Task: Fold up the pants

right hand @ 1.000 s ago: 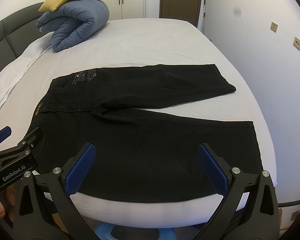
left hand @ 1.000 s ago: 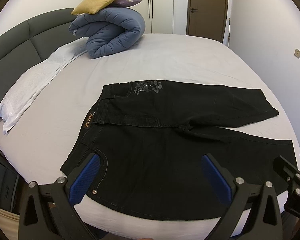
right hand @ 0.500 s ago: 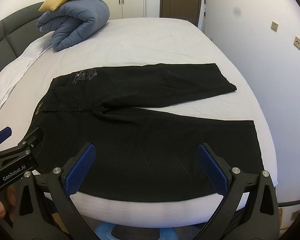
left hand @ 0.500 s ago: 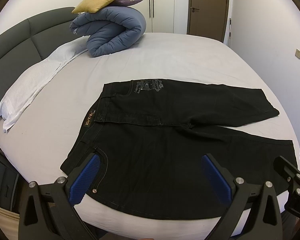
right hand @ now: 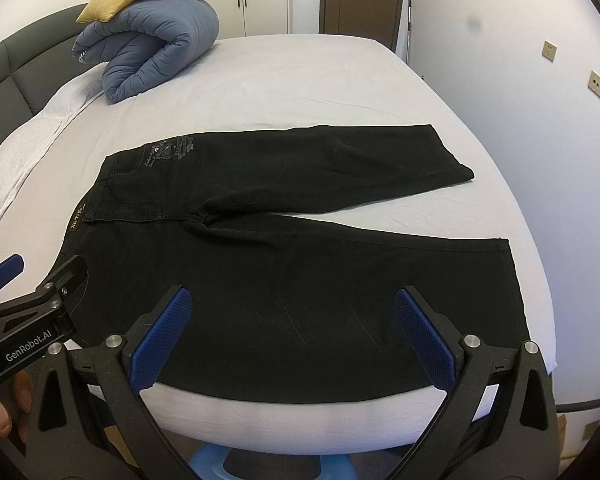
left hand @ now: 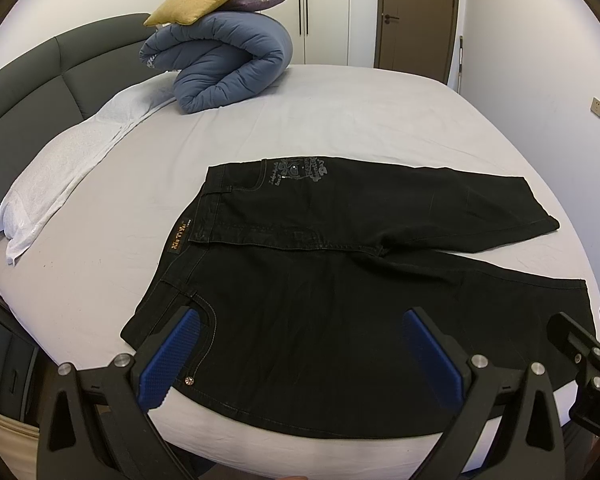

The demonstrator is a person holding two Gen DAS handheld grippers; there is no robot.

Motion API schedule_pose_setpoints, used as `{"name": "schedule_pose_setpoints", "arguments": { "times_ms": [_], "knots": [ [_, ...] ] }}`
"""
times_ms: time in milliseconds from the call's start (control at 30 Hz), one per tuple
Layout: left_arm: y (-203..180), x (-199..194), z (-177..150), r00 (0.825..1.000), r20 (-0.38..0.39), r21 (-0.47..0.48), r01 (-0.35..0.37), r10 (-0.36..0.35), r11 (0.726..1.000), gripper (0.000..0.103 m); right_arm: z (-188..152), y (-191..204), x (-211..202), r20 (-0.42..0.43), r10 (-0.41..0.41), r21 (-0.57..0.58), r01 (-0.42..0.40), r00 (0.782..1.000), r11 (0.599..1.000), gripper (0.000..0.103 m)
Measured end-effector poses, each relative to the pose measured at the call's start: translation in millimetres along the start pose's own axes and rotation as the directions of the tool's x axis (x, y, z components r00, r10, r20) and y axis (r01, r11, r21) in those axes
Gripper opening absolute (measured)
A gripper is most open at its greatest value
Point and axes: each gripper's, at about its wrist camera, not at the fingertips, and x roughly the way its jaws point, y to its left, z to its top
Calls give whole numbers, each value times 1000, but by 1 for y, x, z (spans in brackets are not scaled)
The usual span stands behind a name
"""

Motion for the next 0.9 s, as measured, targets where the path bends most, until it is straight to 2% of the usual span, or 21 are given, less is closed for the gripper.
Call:
{"name": "schedule_pose_setpoints", "arguments": {
  "times_ms": [900],
  "knots": [
    [3, 2, -6, 1000, -5, -1, 1, -1, 1000, 103, -5, 2, 1, -6, 13, 7, -13, 1000, 1000, 103]
  ]
}}
